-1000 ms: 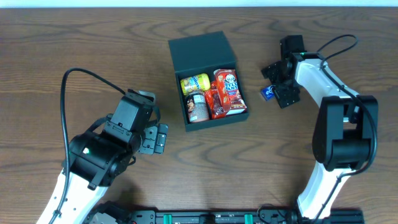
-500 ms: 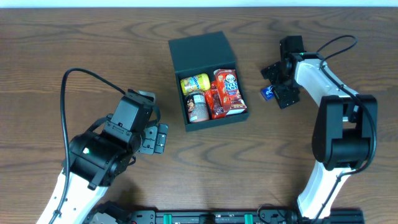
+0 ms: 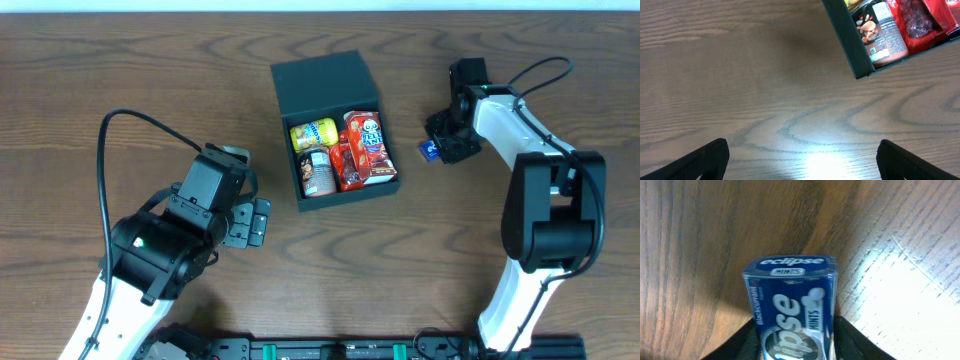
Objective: Pack container
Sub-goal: 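Lower the right gripper and grasp the Eclipse tin, then lift the Eclipse tin and carry it over the green box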
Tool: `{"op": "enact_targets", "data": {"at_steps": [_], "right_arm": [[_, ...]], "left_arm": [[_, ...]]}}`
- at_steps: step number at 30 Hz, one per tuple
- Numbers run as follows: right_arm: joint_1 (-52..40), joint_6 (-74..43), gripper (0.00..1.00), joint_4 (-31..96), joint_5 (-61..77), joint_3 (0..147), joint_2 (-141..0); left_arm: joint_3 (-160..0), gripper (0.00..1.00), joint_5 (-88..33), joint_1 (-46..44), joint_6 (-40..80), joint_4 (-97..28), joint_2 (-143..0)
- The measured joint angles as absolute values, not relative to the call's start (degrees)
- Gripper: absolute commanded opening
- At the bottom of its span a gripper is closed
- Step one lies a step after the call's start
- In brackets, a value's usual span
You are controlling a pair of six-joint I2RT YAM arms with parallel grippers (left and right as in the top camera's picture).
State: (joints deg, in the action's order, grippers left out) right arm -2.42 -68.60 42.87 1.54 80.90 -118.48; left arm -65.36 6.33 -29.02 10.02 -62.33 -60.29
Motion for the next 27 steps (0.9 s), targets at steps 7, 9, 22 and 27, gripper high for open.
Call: {"op": "enact_targets", "data": {"at_steps": [7,9,22,27], "right_arm": [[-2.4,-68.6,0.22,42.9,1.6,80.9,-118.3],[-2.4,-68.6,0.18,42.9,1.7,80.9,-118.3],[-2.3,-68.6,0.01,42.8,3.0,81.0,-118.3],[-2.0,-68.6,0.01,42.8,7.3,81.0,-118.3]], "left_arm": [[-65.4,0.95,6.3,-29.0,10.0,-62.3,-60.3],[-65.4,0.95,6.3,-29.0,10.0,-62.3,-60.3],[-65.4,0.95,6.3,-29.0,10.0,-62.3,-60.3],[-65.4,0.95,6.3,-29.0,10.0,-62.3,-60.3]]}}
